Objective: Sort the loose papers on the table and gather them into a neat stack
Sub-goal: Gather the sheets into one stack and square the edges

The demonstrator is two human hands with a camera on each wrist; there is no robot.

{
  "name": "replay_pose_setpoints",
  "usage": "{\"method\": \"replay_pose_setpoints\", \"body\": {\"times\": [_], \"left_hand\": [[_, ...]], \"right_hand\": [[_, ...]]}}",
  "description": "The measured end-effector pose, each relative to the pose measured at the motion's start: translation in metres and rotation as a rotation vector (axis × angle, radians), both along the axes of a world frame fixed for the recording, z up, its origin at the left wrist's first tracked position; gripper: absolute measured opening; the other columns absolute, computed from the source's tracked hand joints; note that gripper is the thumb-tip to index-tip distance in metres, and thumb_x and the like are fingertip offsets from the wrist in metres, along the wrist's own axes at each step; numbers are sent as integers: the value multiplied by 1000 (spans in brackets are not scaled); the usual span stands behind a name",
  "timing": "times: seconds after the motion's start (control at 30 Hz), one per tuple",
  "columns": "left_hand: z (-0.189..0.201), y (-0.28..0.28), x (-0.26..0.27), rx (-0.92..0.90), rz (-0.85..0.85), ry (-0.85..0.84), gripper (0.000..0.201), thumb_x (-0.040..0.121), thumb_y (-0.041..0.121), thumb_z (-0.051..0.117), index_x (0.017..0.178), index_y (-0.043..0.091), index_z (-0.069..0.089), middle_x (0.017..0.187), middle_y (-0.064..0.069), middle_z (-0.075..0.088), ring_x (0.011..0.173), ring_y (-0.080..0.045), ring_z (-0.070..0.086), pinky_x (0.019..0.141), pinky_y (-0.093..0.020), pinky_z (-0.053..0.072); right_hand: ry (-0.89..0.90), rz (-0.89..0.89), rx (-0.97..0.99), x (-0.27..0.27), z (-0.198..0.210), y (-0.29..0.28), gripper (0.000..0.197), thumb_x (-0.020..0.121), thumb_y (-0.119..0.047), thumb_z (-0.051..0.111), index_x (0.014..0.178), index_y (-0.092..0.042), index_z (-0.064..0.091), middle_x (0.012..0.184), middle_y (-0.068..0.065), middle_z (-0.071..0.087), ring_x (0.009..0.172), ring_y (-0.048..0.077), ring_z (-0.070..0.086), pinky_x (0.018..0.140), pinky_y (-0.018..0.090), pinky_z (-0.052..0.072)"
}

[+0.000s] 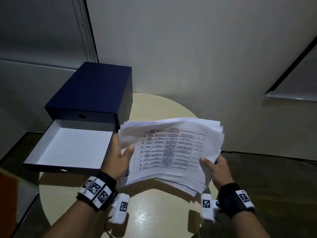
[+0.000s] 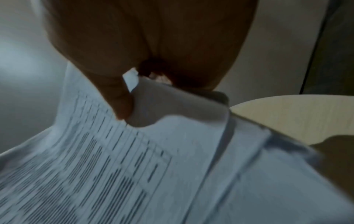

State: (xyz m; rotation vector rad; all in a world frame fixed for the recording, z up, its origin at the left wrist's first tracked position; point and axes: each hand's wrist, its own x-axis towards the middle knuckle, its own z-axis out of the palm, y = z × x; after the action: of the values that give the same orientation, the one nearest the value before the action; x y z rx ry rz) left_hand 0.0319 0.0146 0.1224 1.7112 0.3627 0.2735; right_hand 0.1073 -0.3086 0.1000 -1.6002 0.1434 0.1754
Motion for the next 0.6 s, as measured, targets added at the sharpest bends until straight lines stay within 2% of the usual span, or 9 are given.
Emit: {"method": "replay_pose_setpoints", "body": {"times": [0.03,0.13,0.17,0.2,0.27,0.33,0.4,0.5,0.6], "left_hand": [[-4,-3,-1,-15,11,19,33,97,13,56,118,34,42,112,10,61,106,-10,61,87,-40,53],[-23,-10,-5,-92,-2,85,40,95,4,57,116,34,41,109,3,59,101,-19,63,75,-41,58],[-30,-10,-7,-57,5,101,40,94,3,58,119,30,41,108,3,59,101,-21,63,69,-33,56],[-37,-8,-9,-47,12,103,38,93,2,59,120,24,43,107,4,60,102,-20,62,65,-24,53],[-43,-10,-13,-115,0,116,33,94,1,59,116,22,47,107,4,61,100,-15,60,61,-17,52],[-47,-12,-15,-148,-18,132,34,94,6,60,110,34,50,108,6,63,101,-11,59,66,-24,51],[-48,-12,-13,-117,-12,133,30,93,9,63,109,32,52,105,7,64,99,-10,60,67,-23,47],[-54,-6,-11,-109,17,148,24,92,10,63,103,30,56,101,3,67,97,-14,63,66,-25,48],[-62,1,-12,-138,16,169,25,90,10,67,104,29,58,103,-3,69,98,-21,65,72,-36,52]], "right_hand": [[-6,-28,-36,-2,-4,3,20,88,-9,72,106,-14,68,102,5,78,91,19,74,70,28,60],[4,-53,-122,-12,-24,9,28,88,7,67,108,-13,65,103,11,74,98,29,70,86,44,59],[1,-41,-139,-17,-29,12,31,87,9,67,111,-10,65,101,10,73,99,31,69,86,41,60],[3,-31,-158,-23,-32,15,35,86,12,66,115,-8,63,100,6,72,97,28,68,80,30,61],[13,-45,-142,-36,-36,21,41,86,16,63,119,-7,59,98,-1,69,96,21,67,64,11,54],[-2,-69,-110,-46,-25,30,39,86,20,60,115,-6,61,90,-8,71,94,11,71,61,6,50],[3,-53,-70,-52,-11,38,34,88,23,55,104,-6,62,68,-17,73,71,-10,68,56,2,46],[-17,-46,23,-61,7,43,38,88,24,54,92,-14,60,59,-21,70,65,-3,68,52,2,45],[-20,-53,43,-64,8,40,34,86,26,54,105,-1,59,61,-17,73,59,-11,67,52,3,46]]}}
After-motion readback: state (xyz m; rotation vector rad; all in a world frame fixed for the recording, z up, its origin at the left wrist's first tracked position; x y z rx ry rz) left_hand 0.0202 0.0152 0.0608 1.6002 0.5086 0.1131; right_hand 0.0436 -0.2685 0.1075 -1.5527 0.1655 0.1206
